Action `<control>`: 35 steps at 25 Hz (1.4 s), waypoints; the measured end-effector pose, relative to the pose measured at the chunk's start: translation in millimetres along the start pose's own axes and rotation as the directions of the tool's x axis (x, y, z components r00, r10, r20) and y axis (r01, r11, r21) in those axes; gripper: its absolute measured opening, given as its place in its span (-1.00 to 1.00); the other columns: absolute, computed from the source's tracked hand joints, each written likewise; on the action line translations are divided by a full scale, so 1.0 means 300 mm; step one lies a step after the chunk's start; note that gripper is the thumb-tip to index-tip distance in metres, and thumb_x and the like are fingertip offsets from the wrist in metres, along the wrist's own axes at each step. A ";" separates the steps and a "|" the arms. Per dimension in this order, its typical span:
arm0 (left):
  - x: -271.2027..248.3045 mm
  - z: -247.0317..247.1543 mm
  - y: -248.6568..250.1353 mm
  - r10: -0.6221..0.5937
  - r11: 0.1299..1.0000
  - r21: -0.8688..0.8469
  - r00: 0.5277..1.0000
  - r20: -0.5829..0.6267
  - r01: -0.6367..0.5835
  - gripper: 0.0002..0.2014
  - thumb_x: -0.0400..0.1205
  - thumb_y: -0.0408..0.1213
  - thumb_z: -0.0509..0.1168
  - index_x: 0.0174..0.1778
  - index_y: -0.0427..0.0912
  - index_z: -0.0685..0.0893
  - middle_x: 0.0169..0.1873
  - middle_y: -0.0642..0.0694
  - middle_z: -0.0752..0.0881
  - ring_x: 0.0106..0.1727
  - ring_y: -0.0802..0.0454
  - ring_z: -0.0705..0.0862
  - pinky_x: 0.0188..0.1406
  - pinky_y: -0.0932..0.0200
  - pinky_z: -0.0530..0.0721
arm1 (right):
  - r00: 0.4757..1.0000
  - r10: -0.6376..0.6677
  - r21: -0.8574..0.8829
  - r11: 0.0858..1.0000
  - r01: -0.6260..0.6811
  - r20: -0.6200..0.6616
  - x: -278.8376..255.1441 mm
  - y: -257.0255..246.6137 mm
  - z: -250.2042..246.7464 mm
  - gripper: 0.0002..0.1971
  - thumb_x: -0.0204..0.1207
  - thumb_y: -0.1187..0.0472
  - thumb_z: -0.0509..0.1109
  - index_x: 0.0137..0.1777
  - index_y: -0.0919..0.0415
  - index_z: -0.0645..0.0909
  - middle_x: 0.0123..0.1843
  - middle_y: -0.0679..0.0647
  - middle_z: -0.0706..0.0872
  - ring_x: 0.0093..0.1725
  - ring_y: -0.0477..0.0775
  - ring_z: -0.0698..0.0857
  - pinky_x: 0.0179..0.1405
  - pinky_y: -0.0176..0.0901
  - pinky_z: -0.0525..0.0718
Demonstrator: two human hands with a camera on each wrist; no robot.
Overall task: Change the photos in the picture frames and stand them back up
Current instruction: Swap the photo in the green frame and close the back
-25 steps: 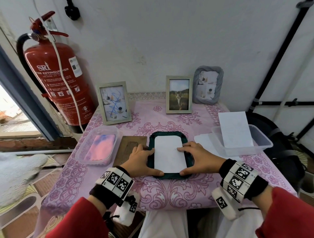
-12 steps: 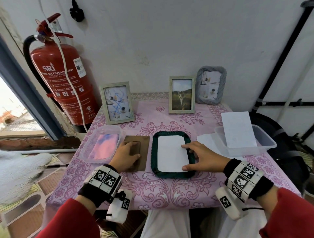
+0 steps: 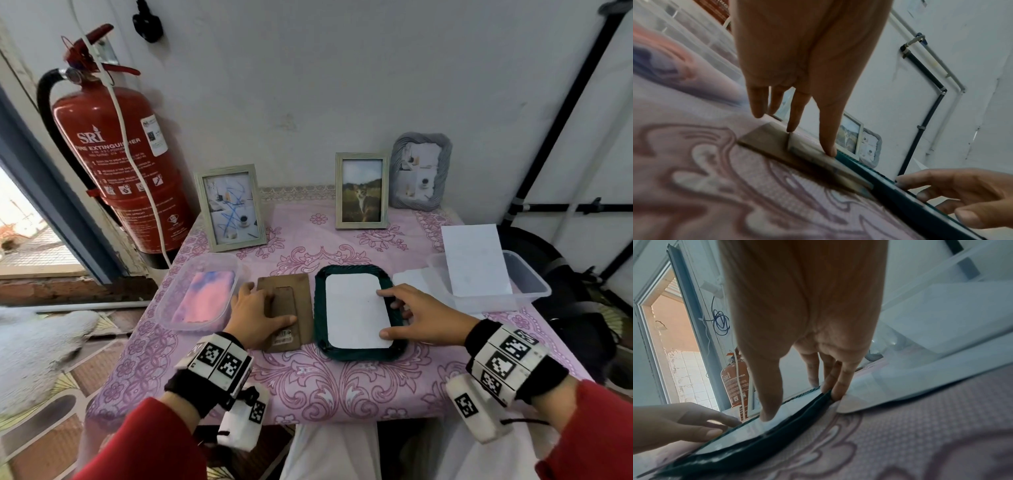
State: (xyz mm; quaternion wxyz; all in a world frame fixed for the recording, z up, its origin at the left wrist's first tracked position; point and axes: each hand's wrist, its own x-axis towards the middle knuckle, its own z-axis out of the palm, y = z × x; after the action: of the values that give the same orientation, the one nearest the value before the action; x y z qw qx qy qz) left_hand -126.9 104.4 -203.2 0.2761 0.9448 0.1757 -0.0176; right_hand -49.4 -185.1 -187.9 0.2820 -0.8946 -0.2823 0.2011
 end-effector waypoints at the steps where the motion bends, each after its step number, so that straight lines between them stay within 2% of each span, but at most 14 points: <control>1: 0.000 0.001 0.005 -0.018 0.999 0.030 1.000 0.010 0.018 -0.32 0.41 0.09 0.47 0.36 -0.18 0.48 0.41 -0.26 0.34 0.47 -0.22 0.30 0.49 -0.01 0.28 | 1.000 -0.002 0.000 1.000 0.002 -0.003 0.001 0.004 0.000 -0.23 0.40 0.03 0.53 0.56 0.07 0.26 0.26 -0.10 0.35 0.23 -0.13 0.45 -0.03 -0.56 0.44; 4: 0.002 0.004 0.016 -0.030 0.996 0.087 0.999 0.011 0.029 -0.29 0.40 0.16 0.44 0.37 -0.16 0.48 0.33 -0.25 0.43 0.38 -0.20 0.36 0.41 0.02 0.34 | 1.000 -0.013 0.001 1.000 0.013 -0.015 0.005 0.007 0.005 -0.24 0.39 0.03 0.54 0.55 0.07 0.27 0.25 -0.08 0.36 0.22 -0.12 0.45 0.03 -0.51 0.44; 7: -0.001 0.003 0.031 -0.039 0.998 0.049 0.999 -0.010 0.039 -0.27 0.35 0.11 0.50 0.38 -0.13 0.48 0.30 -0.22 0.44 0.38 -0.18 0.37 0.43 0.00 0.35 | 0.999 -0.014 0.015 1.000 0.014 -0.036 0.004 0.009 0.010 -0.26 0.39 0.05 0.53 0.54 0.08 0.30 0.26 -0.06 0.37 0.23 -0.11 0.46 0.15 -0.38 0.45; 11: 0.004 -0.011 0.057 -0.148 0.986 -0.084 0.989 -0.017 0.146 -0.08 0.25 -0.02 0.61 0.50 -0.12 0.35 0.34 -0.25 0.39 0.44 -0.21 0.34 0.50 -0.10 0.37 | 0.999 -0.021 0.014 1.000 0.021 -0.035 -0.003 0.001 0.008 -0.27 0.41 0.05 0.52 0.54 0.10 0.30 0.29 -0.03 0.37 0.25 -0.10 0.45 0.22 -0.32 0.48; 15: 0.035 -0.028 0.086 -0.280 0.953 -0.109 0.960 0.030 0.281 0.02 0.19 -0.11 0.67 0.52 -0.16 0.29 0.42 -0.29 0.37 0.51 -0.24 0.29 0.52 -0.09 0.35 | 0.999 -0.022 0.016 1.000 0.022 -0.035 -0.009 -0.007 0.005 -0.27 0.41 0.05 0.52 0.54 0.12 0.29 0.34 0.02 0.38 0.28 -0.08 0.45 0.28 -0.27 0.49; 17: 0.047 -0.030 0.087 -0.317 0.930 -0.177 0.947 0.056 0.322 -0.03 0.18 -0.17 0.68 0.47 -0.23 0.34 0.39 -0.27 0.45 0.44 -0.20 0.41 0.43 -0.02 0.46 | 0.999 -0.021 0.017 1.000 0.022 -0.040 -0.010 -0.007 0.007 -0.28 0.42 0.06 0.52 0.54 0.13 0.30 0.36 0.03 0.38 0.30 -0.07 0.45 0.31 -0.25 0.48; 18: 0.052 -0.030 0.082 -0.319 0.916 -0.236 0.945 0.066 0.326 -0.08 0.19 -0.22 0.67 0.43 -0.27 0.40 0.34 -0.25 0.52 0.34 -0.16 0.51 0.32 0.04 0.54 | 0.999 -0.019 0.021 1.000 0.020 -0.041 -0.011 -0.007 0.010 -0.28 0.42 0.06 0.52 0.54 0.12 0.30 0.37 0.03 0.38 0.30 -0.08 0.45 0.30 -0.27 0.47; 20: 0.056 -0.032 0.073 -0.305 0.878 -0.369 0.950 0.062 0.306 -0.16 0.20 -0.34 0.66 0.40 -0.30 0.47 0.24 -0.22 0.64 0.14 -0.08 0.62 0.11 0.14 0.59 | 0.999 -0.018 0.026 0.999 0.019 -0.041 -0.009 -0.007 0.014 -0.28 0.42 0.06 0.52 0.54 0.12 0.30 0.37 0.03 0.38 0.29 -0.09 0.44 0.28 -0.31 0.45; 22: 0.056 -0.031 0.072 -0.271 0.851 -0.459 0.962 0.036 0.257 -0.15 0.21 -0.42 0.65 0.43 -0.29 0.45 0.22 -0.24 0.66 0.15 -0.10 0.65 0.15 0.12 0.61 | 0.999 -0.018 0.029 0.999 0.020 -0.043 -0.008 -0.004 0.015 -0.28 0.42 0.06 0.51 0.54 0.12 0.30 0.37 0.03 0.38 0.29 -0.10 0.44 0.27 -0.33 0.44; 24: 0.053 -0.027 0.079 -0.221 0.856 -0.477 0.975 0.007 0.198 -0.12 0.20 -0.45 0.64 0.45 -0.26 0.42 0.21 -0.27 0.66 0.20 -0.17 0.66 0.28 -0.04 0.63 | 0.999 -0.018 0.029 0.999 0.019 -0.044 -0.007 -0.003 0.011 -0.29 0.42 0.05 0.51 0.53 0.12 0.30 0.37 0.03 0.38 0.28 -0.10 0.44 0.27 -0.33 0.44; 25: 0.050 -0.025 0.084 -0.201 0.851 -0.495 0.980 0.004 0.176 -0.11 0.21 -0.47 0.63 0.46 -0.24 0.40 0.18 -0.27 0.66 0.19 -0.18 0.66 0.28 -0.10 0.63 | 0.999 -0.018 0.029 0.999 0.019 -0.042 -0.008 -0.003 0.011 -0.29 0.43 0.05 0.51 0.53 0.12 0.30 0.37 0.03 0.38 0.28 -0.11 0.44 0.27 -0.33 0.44; 30: 0.050 -0.048 0.094 -0.117 0.809 -0.580 0.993 0.002 0.097 -0.18 0.29 -0.48 0.58 0.46 -0.14 0.39 -0.02 -0.23 0.66 0.01 -0.18 0.70 0.10 -0.12 0.71 | 0.999 -0.012 0.025 1.000 0.013 -0.047 -0.009 -0.009 0.013 -0.33 0.46 0.08 0.48 0.53 0.13 0.31 0.35 0.03 0.39 0.25 -0.11 0.44 0.21 -0.36 0.41; 33: 0.046 -0.085 0.103 -0.083 0.811 -0.585 0.994 -0.073 0.024 -0.29 0.36 -0.50 0.53 0.43 -0.12 0.46 -0.08 -0.24 0.68 -0.02 -0.23 0.71 0.06 -0.19 0.72 | 0.998 -0.001 0.034 0.999 0.003 -0.063 -0.007 -0.015 0.011 -0.39 0.50 0.11 0.44 0.52 0.15 0.33 0.31 0.04 0.41 0.20 -0.11 0.47 0.14 -0.40 0.40; 35: 0.042 -0.116 0.109 -0.074 0.797 -0.603 0.985 -0.159 -0.037 -0.32 0.38 -0.50 0.51 0.41 -0.07 0.48 -0.17 -0.16 0.67 -0.13 -0.13 0.70 -0.05 -0.10 0.74 | 0.991 0.012 0.066 0.998 -0.004 -0.130 -0.005 -0.019 0.014 -0.45 0.52 0.16 0.43 0.48 0.18 0.39 0.27 0.08 0.43 0.15 -0.08 0.50 0.10 -0.42 0.42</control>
State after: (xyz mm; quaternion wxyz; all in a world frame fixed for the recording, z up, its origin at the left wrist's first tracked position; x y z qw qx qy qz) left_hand -106.2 101.3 -158.5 0.5462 0.8034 0.2048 0.1192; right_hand -54.9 -180.6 -187.3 0.3283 -0.8972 -0.2530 0.1525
